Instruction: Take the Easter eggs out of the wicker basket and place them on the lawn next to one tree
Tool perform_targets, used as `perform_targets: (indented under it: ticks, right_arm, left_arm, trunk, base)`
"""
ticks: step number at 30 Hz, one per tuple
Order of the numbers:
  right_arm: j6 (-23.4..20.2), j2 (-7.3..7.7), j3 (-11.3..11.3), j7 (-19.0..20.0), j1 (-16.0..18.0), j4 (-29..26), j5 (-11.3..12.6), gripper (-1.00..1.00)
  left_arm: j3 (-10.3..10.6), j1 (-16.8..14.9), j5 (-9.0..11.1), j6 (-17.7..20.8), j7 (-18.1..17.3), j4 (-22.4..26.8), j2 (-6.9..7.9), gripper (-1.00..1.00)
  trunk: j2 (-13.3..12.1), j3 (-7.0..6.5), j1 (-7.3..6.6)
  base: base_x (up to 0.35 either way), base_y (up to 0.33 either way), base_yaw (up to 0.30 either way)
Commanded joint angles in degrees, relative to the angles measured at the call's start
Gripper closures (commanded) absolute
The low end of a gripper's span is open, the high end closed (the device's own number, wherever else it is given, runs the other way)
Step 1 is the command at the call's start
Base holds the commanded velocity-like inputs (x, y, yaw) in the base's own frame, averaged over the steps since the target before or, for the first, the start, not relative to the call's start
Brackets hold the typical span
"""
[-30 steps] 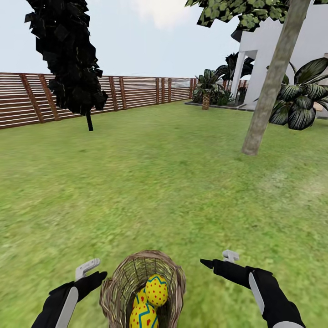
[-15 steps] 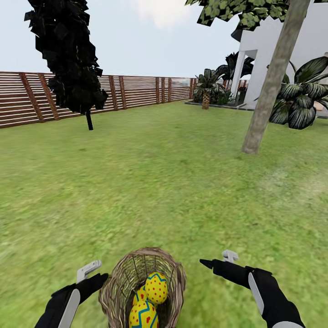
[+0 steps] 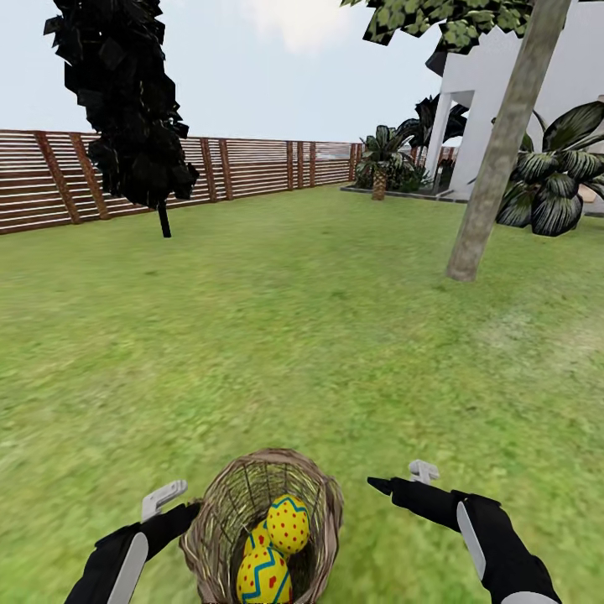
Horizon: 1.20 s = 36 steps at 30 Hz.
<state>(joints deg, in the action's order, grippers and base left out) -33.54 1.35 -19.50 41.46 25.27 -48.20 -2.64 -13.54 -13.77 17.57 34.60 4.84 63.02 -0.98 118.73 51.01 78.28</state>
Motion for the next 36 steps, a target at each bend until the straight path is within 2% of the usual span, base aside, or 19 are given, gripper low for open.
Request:
perform_targets:
  ticks: [1,29,36]
  right_arm:
    - [-0.33,-0.03,-0.19,0.38,0.05,-0.05,-0.26,-1.00]
    - [-0.32,0.06,-0.19,0.29,0.05,-0.05,-0.26,-1.00]
    - [-0.38,0.02,-0.19,0.22,0.05,-0.05,-0.26,-1.00]
  left_arm:
    - [-0.08,-0.03,0.62,0.30,0.44,0.09,-0.05,-1.00]
    - [-0.08,-0.03,0.61,0.29,0.44,0.07,-0.20,-1.00]
    - [-0.08,-0.04,0.62,0.29,0.44,0.06,-0.17,-1.00]
  trunk:
    - [0.44,0.24,0.22]
    - [11.67,5.26,6.37]
    - [11.67,5.26,6.37]
  base:
    - [0.000,0.000,0.000]
    - [0.000,0.000,0.000]
    - [0.000,0.000,0.000]
